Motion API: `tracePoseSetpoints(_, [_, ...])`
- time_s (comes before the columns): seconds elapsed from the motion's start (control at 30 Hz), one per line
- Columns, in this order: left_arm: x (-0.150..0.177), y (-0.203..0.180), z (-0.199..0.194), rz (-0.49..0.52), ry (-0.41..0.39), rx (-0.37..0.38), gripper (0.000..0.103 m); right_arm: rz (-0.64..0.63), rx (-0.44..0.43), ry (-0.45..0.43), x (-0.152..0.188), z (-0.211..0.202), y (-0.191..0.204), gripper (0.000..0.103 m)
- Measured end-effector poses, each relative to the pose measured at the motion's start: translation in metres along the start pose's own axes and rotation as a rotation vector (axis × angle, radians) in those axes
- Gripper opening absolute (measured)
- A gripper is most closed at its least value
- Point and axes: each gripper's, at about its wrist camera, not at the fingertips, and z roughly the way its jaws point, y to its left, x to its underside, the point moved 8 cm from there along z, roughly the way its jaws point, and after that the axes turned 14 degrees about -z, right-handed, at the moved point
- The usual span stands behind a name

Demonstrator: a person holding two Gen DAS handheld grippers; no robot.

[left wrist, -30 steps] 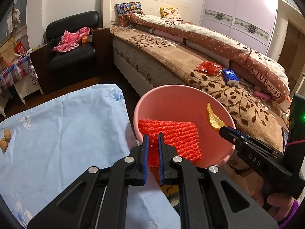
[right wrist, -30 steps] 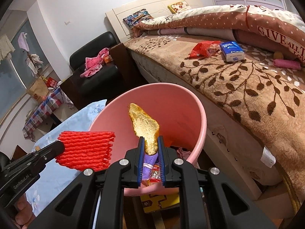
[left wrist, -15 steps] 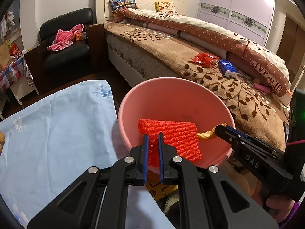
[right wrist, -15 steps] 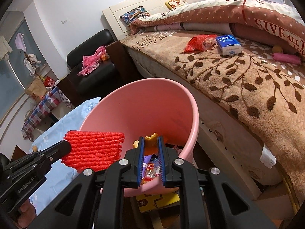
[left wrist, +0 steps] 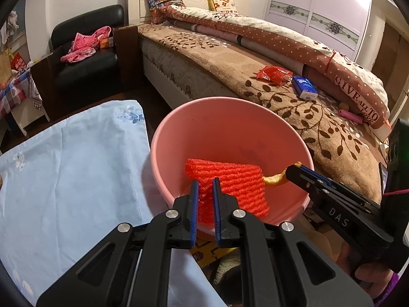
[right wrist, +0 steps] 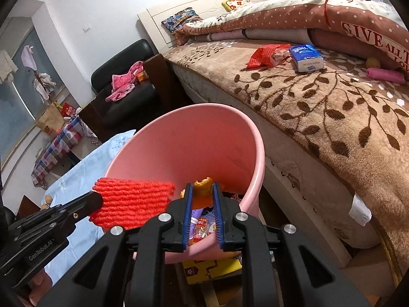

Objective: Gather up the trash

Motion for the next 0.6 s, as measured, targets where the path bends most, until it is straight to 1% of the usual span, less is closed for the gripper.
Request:
tracePoseSetpoints(0.07, [0.0, 0.0, 0.0, -0.005, 0.006, 0.002, 0.013, -0.002, -0.001, -0.001, -0.001, 0.001, 0.0, 0.018])
tracePoseSetpoints(0.13, [0.001, 0.001, 0.0, -0.011, 0.01, 0.003, 0.022, -0.003, -0.001, -0.003, -0.002, 0.0, 0.0, 0.022])
tracePoseSetpoints(0.2, [0.001, 0.002, -0.001, -0.015, 0.005, 0.003, 0.035, -0.001, -0.001, -0.007, -0.002, -0.001, 0.001, 0.027])
tracePoseSetpoints(0.27, [0.0, 0.002, -0.002, -0.017, -0.001, 0.004, 0.038, 0.001, -0.003, -0.007, -0.002, -0.001, 0.001, 0.029])
tracePoseSetpoints(0.43, [0.001, 0.004, -0.004, -0.026, 0.0, 0.005, 0.04, -0.006, -0.013, -0.006, 0.001, -0.003, 0.005, 0.032])
tracePoseSetpoints(0.5, [0.001, 0.004, -0.005, -0.026, -0.003, 0.001, 0.041, -0.013, -0.017, -0.005, 0.002, -0.004, 0.008, 0.035])
tracePoseSetpoints(0.6, [0.002, 0.006, -0.006, -0.028, -0.009, -0.004, 0.042, -0.023, -0.026, -0.005, 0.003, -0.006, 0.013, 0.037])
